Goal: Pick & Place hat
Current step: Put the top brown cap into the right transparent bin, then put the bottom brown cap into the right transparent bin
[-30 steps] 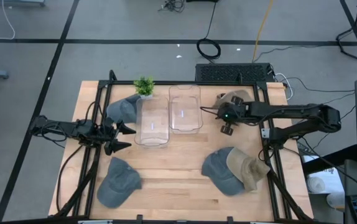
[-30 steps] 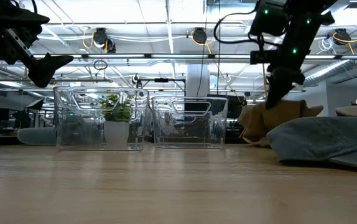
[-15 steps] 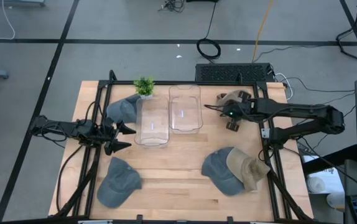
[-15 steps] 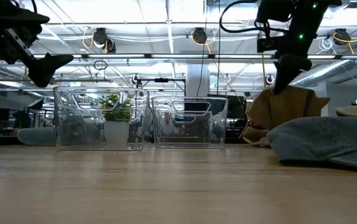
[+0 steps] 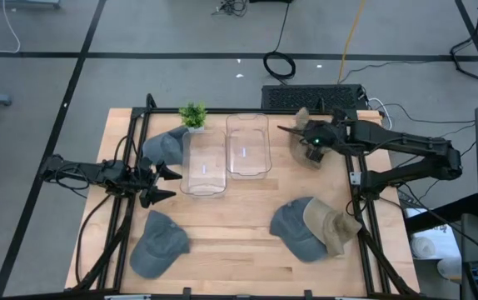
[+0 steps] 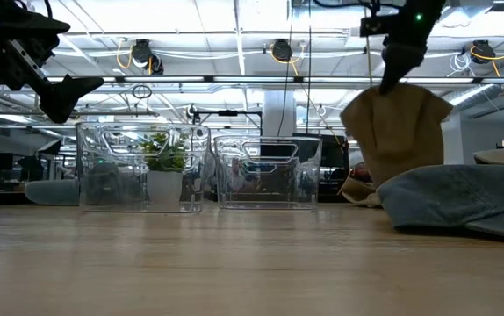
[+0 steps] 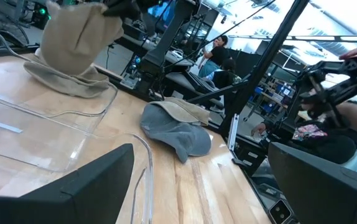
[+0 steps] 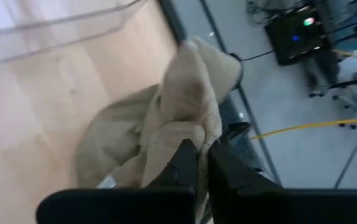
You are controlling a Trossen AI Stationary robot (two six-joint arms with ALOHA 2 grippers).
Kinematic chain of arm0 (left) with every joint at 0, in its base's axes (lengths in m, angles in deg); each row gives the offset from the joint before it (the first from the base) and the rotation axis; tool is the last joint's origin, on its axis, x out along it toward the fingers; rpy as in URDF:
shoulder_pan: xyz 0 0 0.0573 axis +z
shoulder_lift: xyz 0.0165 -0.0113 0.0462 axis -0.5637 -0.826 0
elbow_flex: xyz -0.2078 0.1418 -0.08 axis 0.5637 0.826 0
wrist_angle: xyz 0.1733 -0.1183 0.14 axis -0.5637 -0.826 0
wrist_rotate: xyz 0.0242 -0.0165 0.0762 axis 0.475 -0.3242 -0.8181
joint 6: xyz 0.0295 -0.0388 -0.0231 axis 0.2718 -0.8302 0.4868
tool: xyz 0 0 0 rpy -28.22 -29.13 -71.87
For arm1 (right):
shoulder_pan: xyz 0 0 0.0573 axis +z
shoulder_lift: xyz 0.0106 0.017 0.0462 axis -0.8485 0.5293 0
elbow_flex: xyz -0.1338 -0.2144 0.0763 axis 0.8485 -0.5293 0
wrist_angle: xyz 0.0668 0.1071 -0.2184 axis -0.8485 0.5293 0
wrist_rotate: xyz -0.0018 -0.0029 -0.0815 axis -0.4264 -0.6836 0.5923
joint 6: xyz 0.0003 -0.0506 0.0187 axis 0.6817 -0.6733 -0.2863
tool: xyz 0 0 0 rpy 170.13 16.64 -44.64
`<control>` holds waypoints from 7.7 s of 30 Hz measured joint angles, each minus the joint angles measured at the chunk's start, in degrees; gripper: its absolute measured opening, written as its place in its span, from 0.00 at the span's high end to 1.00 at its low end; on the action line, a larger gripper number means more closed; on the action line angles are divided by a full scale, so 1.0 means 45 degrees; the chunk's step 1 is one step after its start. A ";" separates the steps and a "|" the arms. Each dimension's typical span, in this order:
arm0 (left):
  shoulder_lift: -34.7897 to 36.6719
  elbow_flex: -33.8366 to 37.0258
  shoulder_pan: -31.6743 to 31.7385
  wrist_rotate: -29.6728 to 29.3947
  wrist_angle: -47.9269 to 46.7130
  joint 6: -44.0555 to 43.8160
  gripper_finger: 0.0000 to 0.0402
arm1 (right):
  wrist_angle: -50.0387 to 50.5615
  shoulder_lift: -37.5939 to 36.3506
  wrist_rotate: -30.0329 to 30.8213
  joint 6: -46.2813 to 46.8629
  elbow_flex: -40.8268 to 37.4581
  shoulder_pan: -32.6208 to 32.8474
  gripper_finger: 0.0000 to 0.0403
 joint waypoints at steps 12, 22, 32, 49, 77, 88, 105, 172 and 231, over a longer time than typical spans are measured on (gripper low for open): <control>0.0003 0.0000 0.0000 0.0000 0.0000 0.0000 0.05 | 0.0681 0.0000 0.1345 -0.1149 0.2363 0.0005 1.00; 0.0003 0.0000 0.0000 0.0000 0.0000 0.0000 0.05 | 0.0691 0.0034 0.2442 -0.3218 0.4059 0.0005 1.00; 0.0003 0.0000 0.0000 0.0000 0.0004 0.0000 0.05 | -0.0930 0.0034 0.4132 -0.6578 0.4888 0.0005 1.00; 0.0004 0.0000 0.0000 0.0000 0.0002 0.0000 0.05 | -0.5068 0.0418 0.4040 -1.3187 0.4893 -0.0026 1.00; 0.0003 0.0000 0.0000 0.0000 0.0005 0.0000 0.05 | -1.0557 0.4793 0.0927 -1.6250 0.4893 -0.1117 1.00; -0.0001 0.0000 0.0000 0.0000 0.0000 0.0000 0.05 | -1.1628 0.4896 0.0200 -1.6590 0.4888 -0.1073 1.00; 0.0002 0.0000 0.0000 0.0000 0.0000 0.0000 0.05 | -1.1782 0.4901 -0.1093 -1.3027 0.3960 -0.1075 1.00; 0.0004 0.0000 0.0000 0.0003 0.0000 0.0000 0.05 | -1.3309 0.5192 -0.0958 -1.0823 0.1042 -0.1417 0.28; 0.0001 0.0000 0.0000 0.0005 0.0000 0.0000 0.05 | 0.1737 0.2580 -0.4734 0.6054 0.7060 0.0997 0.28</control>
